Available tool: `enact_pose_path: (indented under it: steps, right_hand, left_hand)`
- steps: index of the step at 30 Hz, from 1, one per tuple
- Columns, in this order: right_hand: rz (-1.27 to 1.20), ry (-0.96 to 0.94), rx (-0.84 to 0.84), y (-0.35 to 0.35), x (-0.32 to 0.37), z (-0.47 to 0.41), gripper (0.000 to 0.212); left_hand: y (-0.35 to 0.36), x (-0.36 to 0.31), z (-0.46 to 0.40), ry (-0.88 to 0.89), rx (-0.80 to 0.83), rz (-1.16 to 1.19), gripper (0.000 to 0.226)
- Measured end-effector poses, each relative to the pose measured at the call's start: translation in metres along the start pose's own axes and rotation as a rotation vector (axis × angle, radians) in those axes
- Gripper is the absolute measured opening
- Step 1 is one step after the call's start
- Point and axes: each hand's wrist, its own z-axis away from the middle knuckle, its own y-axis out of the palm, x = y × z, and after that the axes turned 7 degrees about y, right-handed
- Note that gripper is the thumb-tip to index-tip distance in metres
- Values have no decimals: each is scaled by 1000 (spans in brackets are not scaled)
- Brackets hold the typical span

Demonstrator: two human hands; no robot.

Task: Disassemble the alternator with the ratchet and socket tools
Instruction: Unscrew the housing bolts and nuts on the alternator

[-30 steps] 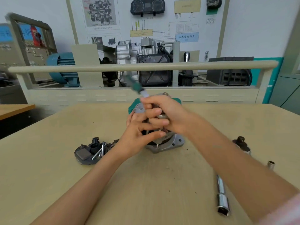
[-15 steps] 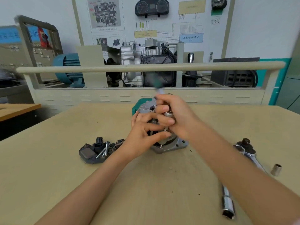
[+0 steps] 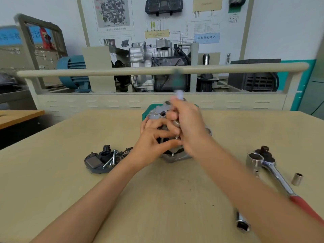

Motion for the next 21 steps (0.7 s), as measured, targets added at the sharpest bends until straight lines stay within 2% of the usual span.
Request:
enact_pose_path:
  steps: [2,4,5,6,7,9,10,11,12,13,16,17,19,21]
  right_hand:
    - [-263,-208,-333,2,-16,4,29]
    - [-287,-182,-375,3,-10,-2,25]
    - [-198,-82,-284,2,-1,-6,22]
    - [-63,62,-117,-1,9,-11,22]
    - [96,210,100,-5,19,-14,25]
    - [311,383,499,-13,35,-17,27]
    - [348,407,590,-15,38,-17,25]
    - [350,399,596,-14,38,-17,24]
    - [302,381,542,-12,35,-16,26]
    - [213,304,409,-7,28,-12,28]
    - [-170,-145,-205,1,-11,6,29]
    - [-228,-234,-307,4,-19,11,28]
    - [-214,-225,-286,4,-18,11,27]
    - [-44,11,-52,1,3,0,27]
  left_hand:
    - [3,-2,-1,0,7,-34,23]
    - [4,-3,-1,-13,14,-52,17]
    - [3,-3,-1,-23,16,-46,13]
    - [1,-2,-2,-38,27,-38,10]
    - [0,-2,-1,-45,46,-34,9]
    - [-2,-1,0,-16,71,-47,23]
    - [-2,0,0,1,69,-48,26]
    - [-3,-1,0,11,58,-42,26]
    - [-3,-1,1,6,43,-31,23]
    - [-2,0,2,0,28,-22,18]
    - [0,3,4,10,-10,-15,17]
    - [0,2,4,4,-10,-14,17]
    - [1,-2,3,-8,0,-11,18]
    - [0,-5,1,-17,20,-3,26]
